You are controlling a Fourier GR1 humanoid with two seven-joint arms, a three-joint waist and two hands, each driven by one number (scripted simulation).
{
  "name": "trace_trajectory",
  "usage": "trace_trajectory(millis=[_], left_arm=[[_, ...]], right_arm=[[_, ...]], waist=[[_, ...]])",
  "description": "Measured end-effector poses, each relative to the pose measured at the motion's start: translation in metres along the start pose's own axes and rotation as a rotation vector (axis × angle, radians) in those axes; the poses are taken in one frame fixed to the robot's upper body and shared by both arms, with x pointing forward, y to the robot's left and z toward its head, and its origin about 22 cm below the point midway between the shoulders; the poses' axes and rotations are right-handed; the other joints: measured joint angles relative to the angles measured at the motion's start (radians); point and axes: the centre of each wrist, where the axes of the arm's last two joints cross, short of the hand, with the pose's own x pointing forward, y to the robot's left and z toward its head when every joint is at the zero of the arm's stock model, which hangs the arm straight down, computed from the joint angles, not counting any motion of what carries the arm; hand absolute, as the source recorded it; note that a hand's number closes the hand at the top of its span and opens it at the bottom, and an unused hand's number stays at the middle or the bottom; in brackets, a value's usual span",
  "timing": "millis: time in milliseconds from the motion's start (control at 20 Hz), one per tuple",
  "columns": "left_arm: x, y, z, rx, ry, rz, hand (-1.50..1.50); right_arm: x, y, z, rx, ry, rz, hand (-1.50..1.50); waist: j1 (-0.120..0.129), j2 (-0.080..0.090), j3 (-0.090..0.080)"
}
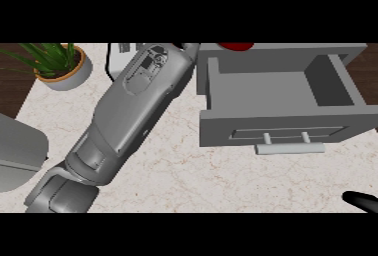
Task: Pick up the can, place it into the drawer and close the drawer
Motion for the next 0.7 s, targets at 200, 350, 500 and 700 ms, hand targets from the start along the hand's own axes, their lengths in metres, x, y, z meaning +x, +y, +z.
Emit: trace_trajectory(millis=[200,350,500,700], left_arm=[[0.009,-0.010,-0.008,-0.003,0.013,-0.026,1.50],[0.019,-0.020,-0.013,0.005,0.017,-0.045,1.50],[0.025,-0.025,-0.017,0.024,0.026,-0.064,1.50],[0.027,-0.030,-0.020,0.039,0.031,-0.086,1.50]], right_arm=[[0.000,-0.001,0.005,0.004,0.003,-0.004,-1.50],[0.000,0.001,0.000,0.014,-0.006,-0.008,-1.50],[0.004,0.002,-0.003,0.031,-0.010,-0.009,-1.50],[0.002,0.003,-0.008,0.043,-0.014,-0.007,-1.50]], waist=[[-0.009,0.002,0.000],[-0.021,0.006,0.001],[-0.036,0.010,0.001],[-0.047,0.013,0.002]])
